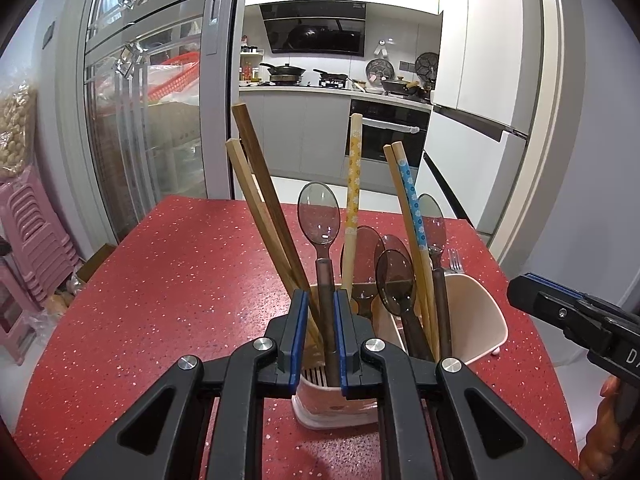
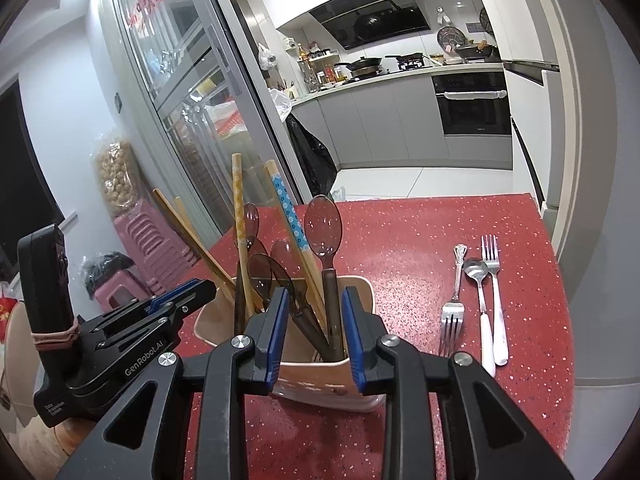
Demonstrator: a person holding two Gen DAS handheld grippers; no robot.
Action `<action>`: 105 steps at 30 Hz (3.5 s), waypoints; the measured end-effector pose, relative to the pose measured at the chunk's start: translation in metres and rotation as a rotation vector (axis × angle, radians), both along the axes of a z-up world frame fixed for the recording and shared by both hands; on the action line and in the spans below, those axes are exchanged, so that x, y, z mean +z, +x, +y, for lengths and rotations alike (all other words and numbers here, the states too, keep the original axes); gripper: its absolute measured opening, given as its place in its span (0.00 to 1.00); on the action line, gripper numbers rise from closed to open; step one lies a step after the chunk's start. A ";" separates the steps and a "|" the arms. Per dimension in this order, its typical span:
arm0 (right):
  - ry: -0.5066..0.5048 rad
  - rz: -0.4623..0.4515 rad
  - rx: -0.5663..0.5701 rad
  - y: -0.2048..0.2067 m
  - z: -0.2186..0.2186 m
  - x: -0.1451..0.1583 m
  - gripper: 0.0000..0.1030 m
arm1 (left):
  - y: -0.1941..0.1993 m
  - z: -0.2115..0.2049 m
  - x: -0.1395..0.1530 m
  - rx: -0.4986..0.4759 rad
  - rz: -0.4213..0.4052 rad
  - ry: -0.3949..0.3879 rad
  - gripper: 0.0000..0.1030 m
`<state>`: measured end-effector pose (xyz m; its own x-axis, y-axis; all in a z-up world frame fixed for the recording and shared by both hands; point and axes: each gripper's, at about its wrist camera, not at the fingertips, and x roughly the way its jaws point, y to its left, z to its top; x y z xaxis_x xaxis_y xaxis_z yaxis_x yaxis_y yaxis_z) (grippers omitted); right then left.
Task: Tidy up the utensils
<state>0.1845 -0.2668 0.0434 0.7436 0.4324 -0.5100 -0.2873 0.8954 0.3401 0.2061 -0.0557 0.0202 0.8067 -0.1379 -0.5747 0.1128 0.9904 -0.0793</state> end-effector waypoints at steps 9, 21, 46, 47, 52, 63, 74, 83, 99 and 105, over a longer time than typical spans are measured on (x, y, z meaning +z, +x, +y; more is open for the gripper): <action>-0.012 0.027 -0.023 -0.011 0.003 0.000 0.34 | -0.024 0.001 0.011 0.029 -0.061 0.032 1.00; -0.045 0.046 -0.043 -0.033 0.008 0.004 0.55 | -0.040 0.011 0.009 0.043 -0.041 0.018 1.00; -0.213 -0.080 -0.304 -0.109 0.032 0.034 1.00 | -0.107 0.037 0.023 0.106 -0.111 0.045 1.00; -0.210 -0.080 -0.313 -0.111 0.032 0.033 1.00 | -0.108 0.038 0.022 0.107 -0.105 0.047 1.00; -0.219 -0.102 -0.347 -0.120 0.033 0.033 1.00 | -0.115 0.041 0.020 0.095 -0.095 0.031 1.00; -0.254 -0.171 -0.418 -0.132 0.035 0.052 1.00 | -0.119 0.035 0.035 0.082 -0.149 0.054 1.00; -0.269 -0.172 -0.416 -0.132 0.038 0.054 1.00 | -0.117 0.032 0.034 0.076 -0.144 0.054 1.00; -0.275 -0.173 -0.420 -0.133 0.040 0.054 1.00 | -0.118 0.033 0.033 0.080 -0.144 0.050 1.00; -0.276 -0.167 -0.420 -0.132 0.041 0.053 1.00 | -0.119 0.033 0.031 0.086 -0.139 0.049 1.00; -0.275 -0.165 -0.420 -0.132 0.042 0.052 1.00 | -0.119 0.033 0.031 0.086 -0.138 0.050 1.00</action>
<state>0.0522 -0.2247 0.0955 0.9038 -0.0536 -0.4246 0.0856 0.9947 0.0568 0.0873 -0.0223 0.0513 0.8860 -0.0388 -0.4620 0.0339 0.9992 -0.0189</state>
